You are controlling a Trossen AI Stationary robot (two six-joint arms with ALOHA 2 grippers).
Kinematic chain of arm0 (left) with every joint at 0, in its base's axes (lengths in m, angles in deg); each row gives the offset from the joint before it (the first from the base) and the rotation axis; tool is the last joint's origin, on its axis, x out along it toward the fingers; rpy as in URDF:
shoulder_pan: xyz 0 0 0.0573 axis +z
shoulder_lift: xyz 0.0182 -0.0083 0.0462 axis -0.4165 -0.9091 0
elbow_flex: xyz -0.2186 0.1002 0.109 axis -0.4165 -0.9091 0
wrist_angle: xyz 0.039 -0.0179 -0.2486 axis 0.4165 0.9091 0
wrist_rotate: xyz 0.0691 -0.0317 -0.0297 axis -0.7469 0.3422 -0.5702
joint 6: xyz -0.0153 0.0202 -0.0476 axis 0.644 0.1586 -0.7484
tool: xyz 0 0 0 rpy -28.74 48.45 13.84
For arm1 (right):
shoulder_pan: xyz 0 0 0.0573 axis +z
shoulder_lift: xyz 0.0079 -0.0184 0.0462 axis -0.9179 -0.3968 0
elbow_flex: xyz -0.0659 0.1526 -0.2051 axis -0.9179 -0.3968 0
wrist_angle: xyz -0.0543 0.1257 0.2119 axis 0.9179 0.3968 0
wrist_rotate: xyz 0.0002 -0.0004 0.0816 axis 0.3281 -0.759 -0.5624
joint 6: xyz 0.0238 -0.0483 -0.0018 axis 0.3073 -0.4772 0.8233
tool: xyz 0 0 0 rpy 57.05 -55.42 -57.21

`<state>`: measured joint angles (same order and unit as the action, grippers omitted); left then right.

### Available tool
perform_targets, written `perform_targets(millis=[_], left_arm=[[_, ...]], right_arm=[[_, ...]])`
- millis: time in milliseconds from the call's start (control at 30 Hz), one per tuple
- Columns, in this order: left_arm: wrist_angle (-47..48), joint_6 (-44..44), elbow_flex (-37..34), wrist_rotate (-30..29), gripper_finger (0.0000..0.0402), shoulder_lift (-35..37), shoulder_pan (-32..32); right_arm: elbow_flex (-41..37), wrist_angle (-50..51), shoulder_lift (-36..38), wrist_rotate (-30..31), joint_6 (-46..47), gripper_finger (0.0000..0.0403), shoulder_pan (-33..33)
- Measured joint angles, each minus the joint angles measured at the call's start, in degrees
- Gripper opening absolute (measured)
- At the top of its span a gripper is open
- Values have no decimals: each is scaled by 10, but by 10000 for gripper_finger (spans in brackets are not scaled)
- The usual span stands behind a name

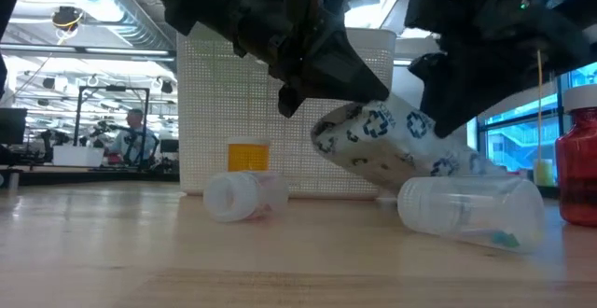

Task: Pick & place medical supplies in basket/bin
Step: Put the white mailer bag into the white bin

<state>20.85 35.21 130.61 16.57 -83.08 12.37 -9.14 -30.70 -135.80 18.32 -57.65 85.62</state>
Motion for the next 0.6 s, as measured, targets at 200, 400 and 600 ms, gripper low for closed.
perform_targets(millis=[200,400,600], left_arm=[[0,-4,0,0,2,0,4],[-4,-6,0,7,2,0,13],[-17,-37,0,20,2,0,20]], right_arm=[[0,-17,19,38,15,195,28],[0,-15,35,36,21,196,46],[0,-17,57,39,33,208,47]])
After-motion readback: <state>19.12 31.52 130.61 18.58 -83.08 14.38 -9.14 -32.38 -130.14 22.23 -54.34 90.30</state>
